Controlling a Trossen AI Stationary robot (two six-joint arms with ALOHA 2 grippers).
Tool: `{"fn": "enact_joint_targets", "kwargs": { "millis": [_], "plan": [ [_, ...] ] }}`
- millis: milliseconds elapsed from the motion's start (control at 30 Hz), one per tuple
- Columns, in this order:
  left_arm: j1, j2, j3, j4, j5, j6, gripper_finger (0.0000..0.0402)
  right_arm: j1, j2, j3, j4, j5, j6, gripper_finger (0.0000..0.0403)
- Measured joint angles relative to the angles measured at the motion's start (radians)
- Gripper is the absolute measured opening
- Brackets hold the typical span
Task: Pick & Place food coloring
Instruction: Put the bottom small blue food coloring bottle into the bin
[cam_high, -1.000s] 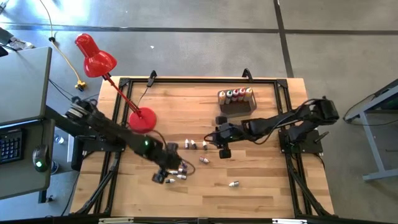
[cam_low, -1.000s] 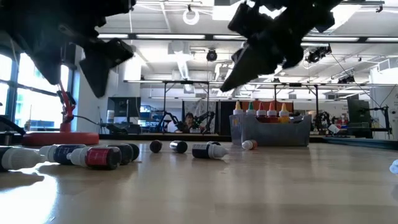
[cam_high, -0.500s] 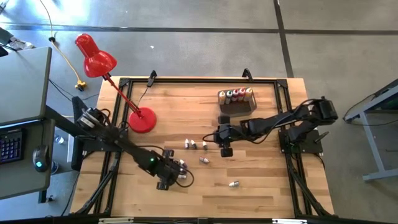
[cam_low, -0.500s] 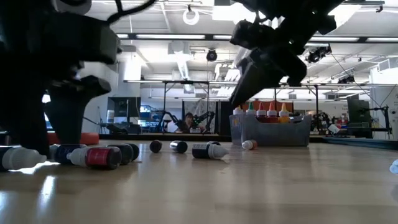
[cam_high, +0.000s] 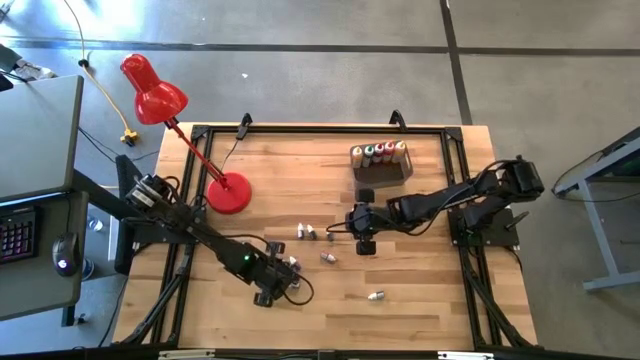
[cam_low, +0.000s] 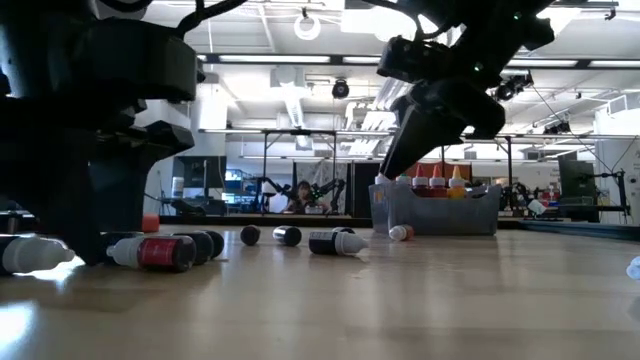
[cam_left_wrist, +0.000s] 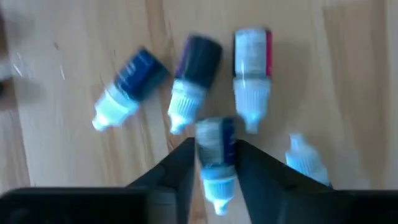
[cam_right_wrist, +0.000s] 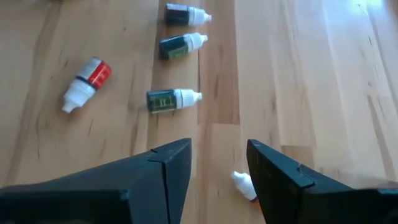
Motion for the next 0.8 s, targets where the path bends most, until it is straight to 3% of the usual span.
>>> {"fn": "enact_joint_targets", "kwargs": {
  "millis": [200,433,567,800],
  "plan": [
    [0.003,0.001,0.000,0.012,-0.035,-0.003,0.0036,0.016,0.000,0.000,-0.028,0.009,0.054,0.0149],
    [0.012,-0.051,0.043,0.000,-0.119,0.037,0.0046,0.079,-0.001,0.000,-0.160,-0.097,0.271,0.0149],
    [0.055,-0.082,0.132,-0.009,-0.180,0.212,0.0065,0.154,-0.001,0.000,-0.205,-0.115,0.365,0.0149],
    [0.287,-0.067,0.302,0.088,-0.150,0.553,0.0068,0.277,-0.001,0.000,-0.409,0.054,0.548,0.0149]
  ]
}}
